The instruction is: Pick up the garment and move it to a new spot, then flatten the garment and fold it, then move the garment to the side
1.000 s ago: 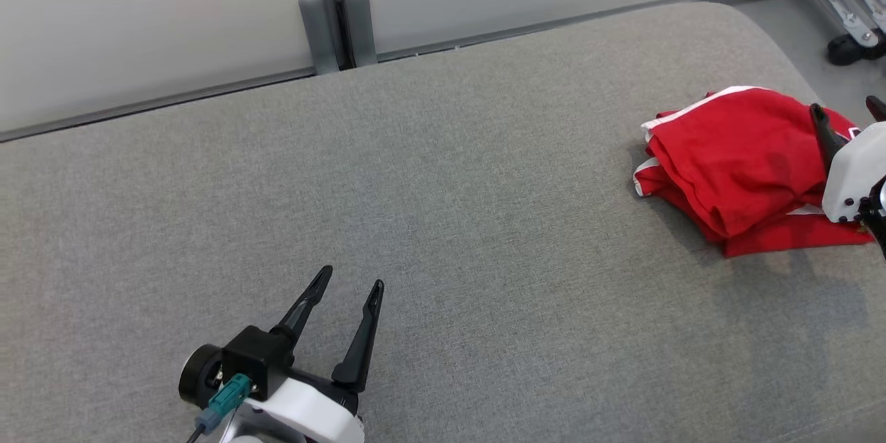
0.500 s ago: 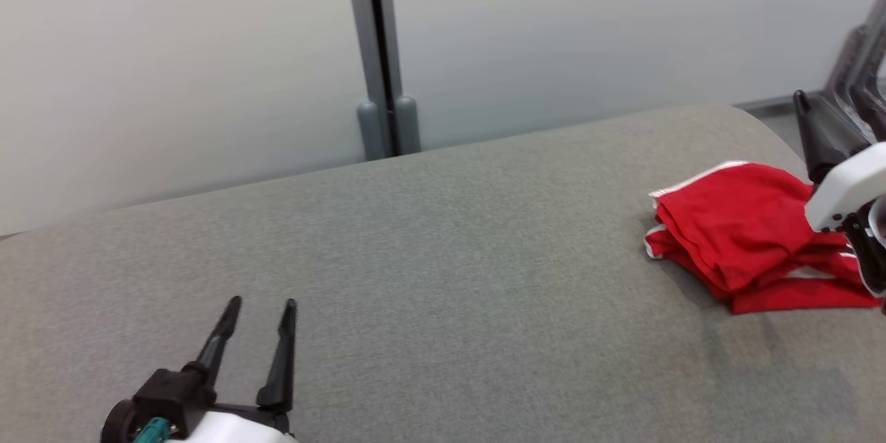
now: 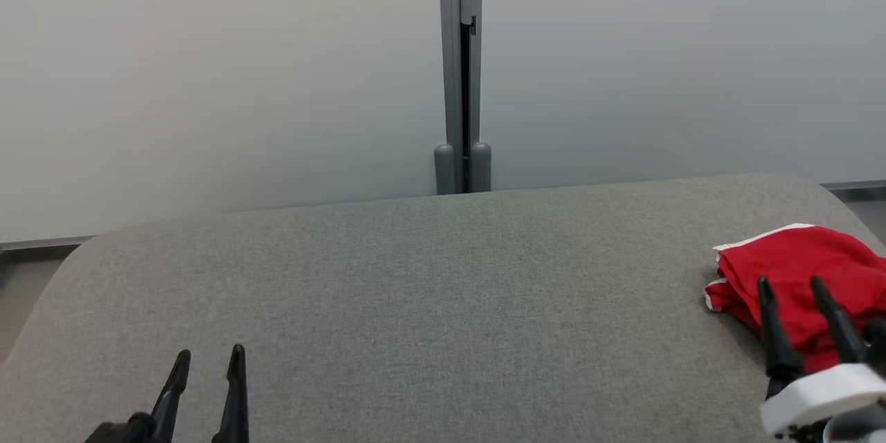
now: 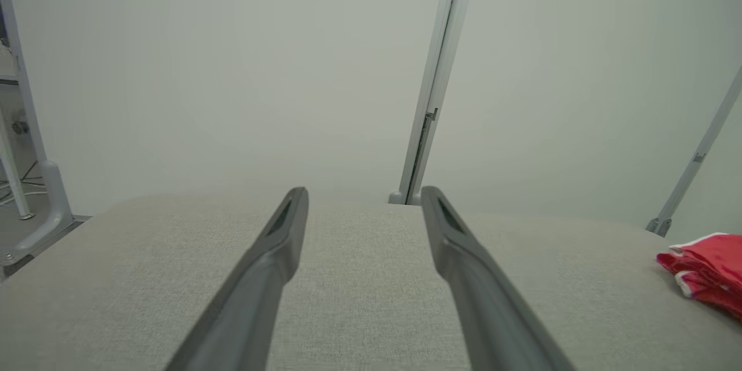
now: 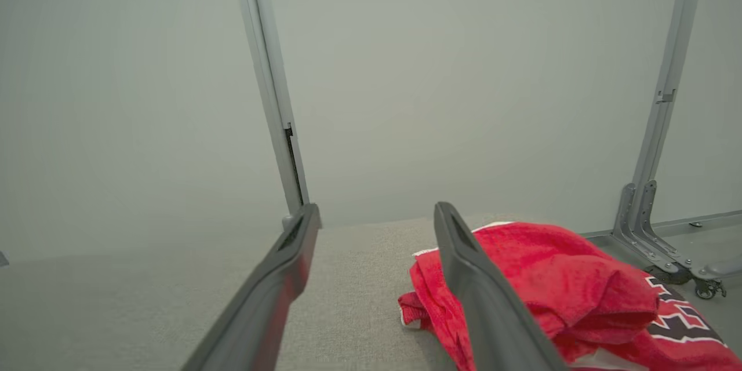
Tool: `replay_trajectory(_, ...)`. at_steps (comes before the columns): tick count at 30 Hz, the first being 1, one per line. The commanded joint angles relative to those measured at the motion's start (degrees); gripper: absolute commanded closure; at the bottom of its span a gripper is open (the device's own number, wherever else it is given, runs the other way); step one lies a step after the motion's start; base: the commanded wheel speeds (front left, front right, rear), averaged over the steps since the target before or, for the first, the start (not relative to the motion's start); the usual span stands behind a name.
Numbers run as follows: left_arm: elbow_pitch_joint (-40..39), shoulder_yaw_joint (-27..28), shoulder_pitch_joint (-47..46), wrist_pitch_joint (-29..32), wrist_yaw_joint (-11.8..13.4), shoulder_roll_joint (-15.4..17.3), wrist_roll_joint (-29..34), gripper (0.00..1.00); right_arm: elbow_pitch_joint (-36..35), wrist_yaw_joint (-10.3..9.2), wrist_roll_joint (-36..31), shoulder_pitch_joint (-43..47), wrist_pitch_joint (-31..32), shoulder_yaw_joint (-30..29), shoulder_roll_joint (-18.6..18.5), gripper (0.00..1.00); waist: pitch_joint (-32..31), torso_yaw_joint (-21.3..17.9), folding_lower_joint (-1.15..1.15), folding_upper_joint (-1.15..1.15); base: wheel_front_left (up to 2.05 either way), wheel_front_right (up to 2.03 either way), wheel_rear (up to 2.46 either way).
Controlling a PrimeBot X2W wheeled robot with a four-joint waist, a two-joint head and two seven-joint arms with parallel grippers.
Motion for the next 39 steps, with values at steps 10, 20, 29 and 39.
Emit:
replay_trajectory(10,4.25,-0.21,4.39,-2.09,0.21,-0.43,2.61,0.0,-9.24,0.02,-4.22,12.6,-0.19,-1.14,5.87,0.0,-2.02,1.67,0.0,0.0,0.0,0.0,0.0)
replay_trajectory(20,7.72,2.17,3.31,-2.43,-1.16,-2.23,5.97,0.0,-9.72,0.02,-4.83,12.49,-0.66,0.31,6.61,0.0,-2.49,2.95,0.0,0.0,0.0,0.0,0.0)
replay_trajectory(29,7.83,3.92,2.72,-2.45,-2.79,-3.73,7.87,0.0,-9.29,0.02,-4.82,12.17,-0.63,1.14,6.37,0.0,-2.53,3.41,0.0,0.0,0.0,0.0,0.0)
replay_trajectory(39,10.45,4.72,2.99,-0.41,-4.11,-5.39,3.85,1.0,-7.34,0.0,-0.84,12.78,1.29,0.96,7.83,1.0,-1.88,3.35,0.0,0.0,0.0,0.0,0.0)
